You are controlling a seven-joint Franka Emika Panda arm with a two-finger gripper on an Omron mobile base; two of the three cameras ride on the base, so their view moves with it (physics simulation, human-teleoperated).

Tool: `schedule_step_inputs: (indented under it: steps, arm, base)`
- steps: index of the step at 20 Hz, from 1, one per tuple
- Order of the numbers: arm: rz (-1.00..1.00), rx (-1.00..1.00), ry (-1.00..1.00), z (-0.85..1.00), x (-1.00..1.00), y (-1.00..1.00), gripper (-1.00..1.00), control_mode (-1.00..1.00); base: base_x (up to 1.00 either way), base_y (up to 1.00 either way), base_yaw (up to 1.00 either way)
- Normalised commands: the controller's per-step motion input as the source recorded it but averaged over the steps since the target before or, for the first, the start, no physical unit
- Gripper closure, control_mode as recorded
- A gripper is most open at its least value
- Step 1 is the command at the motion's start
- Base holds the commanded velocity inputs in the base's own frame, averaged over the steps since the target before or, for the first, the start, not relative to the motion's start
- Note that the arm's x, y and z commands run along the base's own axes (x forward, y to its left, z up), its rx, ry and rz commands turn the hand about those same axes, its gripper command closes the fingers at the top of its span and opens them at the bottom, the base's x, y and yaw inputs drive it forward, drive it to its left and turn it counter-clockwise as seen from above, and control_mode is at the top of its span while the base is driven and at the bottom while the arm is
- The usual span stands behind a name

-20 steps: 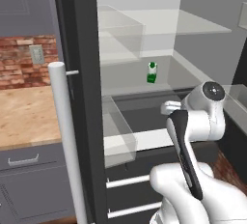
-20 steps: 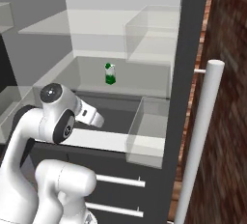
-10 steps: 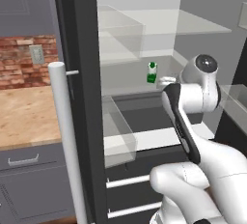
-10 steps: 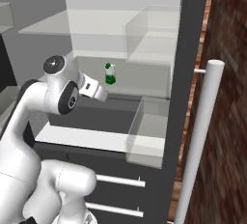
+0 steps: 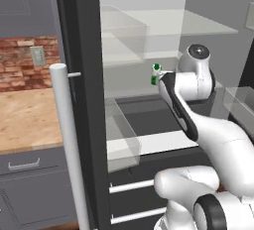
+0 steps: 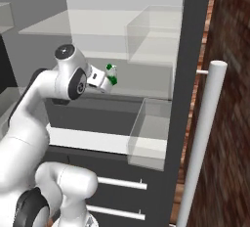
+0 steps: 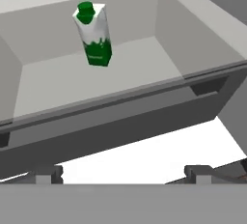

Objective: Take a sugar cube from the saucer and place it inside the coffee. Then, grab milk from the fridge and place it next to the coffee on the counter to sweeten the coffee.

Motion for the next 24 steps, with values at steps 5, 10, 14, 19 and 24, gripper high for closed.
schedule_step_inputs:
  steps: [5, 10, 14, 19, 24]
  arm:
    - [0.00, -0.02, -0.02, -0.17, 0.99, 0.02, -1.00, -1.00]
    - [0.00, 0.00, -0.04, -0.08, 0.81, 0.15, -1.00, -1.00]
    - [0.00, 0.00, -0.03, -0.11, 0.54, 0.03, -1.00, -1.00]
    - [0.00, 0.00, -0.08, -0.37, 0.31, 0.00, -1.00, -1.00]
    - [0.00, 0.00, -0.11, -0.20, 0.37, 0.00, -1.00, -1.00]
  base:
    - [0.00, 0.00, 0.00]
    - [0.00, 0.00, 0.00]
    - [0.00, 0.00, 0.00]
    - [0.00, 0.00, 0.00]
    - [0.00, 0.00, 0.00]
